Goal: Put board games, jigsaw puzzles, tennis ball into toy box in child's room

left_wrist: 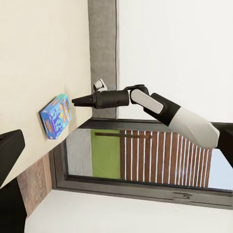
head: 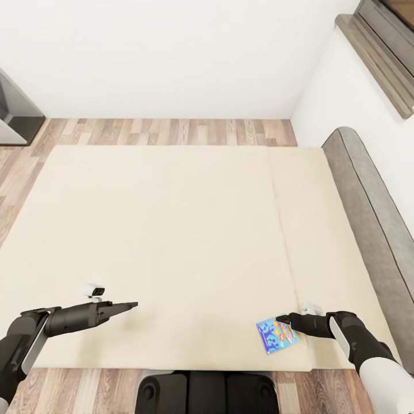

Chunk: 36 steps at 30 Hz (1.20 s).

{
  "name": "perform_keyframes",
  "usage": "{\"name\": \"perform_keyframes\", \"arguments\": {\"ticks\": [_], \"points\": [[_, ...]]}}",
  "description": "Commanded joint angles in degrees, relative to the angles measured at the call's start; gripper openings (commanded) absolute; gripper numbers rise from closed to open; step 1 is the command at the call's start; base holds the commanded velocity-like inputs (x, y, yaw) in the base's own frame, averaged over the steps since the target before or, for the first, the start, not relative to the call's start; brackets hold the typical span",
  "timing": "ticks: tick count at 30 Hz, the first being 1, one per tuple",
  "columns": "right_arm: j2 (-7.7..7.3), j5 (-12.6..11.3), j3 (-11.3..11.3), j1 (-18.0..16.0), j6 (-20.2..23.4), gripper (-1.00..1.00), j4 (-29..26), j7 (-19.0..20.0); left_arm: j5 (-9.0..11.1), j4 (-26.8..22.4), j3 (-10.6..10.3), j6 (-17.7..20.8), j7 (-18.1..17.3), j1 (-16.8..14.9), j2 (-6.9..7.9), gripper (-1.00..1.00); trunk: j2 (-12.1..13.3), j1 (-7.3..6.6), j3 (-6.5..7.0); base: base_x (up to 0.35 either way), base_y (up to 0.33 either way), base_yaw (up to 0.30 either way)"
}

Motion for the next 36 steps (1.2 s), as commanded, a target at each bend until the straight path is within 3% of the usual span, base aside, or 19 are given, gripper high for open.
{"name": "perform_keyframes", "arguments": {"ticks": [1,19,25,36], "points": [[0.02,-0.2,-0.2,0.0,0.4,1.00,-0.1,0.1,0.0,0.0,0.0,0.6,-0.2,0.0,0.00,1.00,-0.1,0.03,-0.13,0.000,0.000,0.000],[0.04,-0.2,-0.2,0.0,0.2,1.00,-0.1,0.1,0.0,0.0,0.0,0.5,-0.2,0.0,0.06,1.00,-0.1,0.03,-0.98,0.000,0.000,0.000],[0.74,-0.1,-0.2,0.0,0.2,1.00,-0.1,0.1,0.1,0.0,0.0,0.5,-0.2,0.0,0.06,1.00,-0.1,0.03,-1.00,0.000,0.000,0.000],[1.55,-0.1,3.1,0.0,0.1,1.00,-0.1,0.1,0.0,0.0,0.0,0.5,-0.2,0.0,0.06,1.00,-0.1,0.03,-1.00,0.000,0.000,0.000]]}}
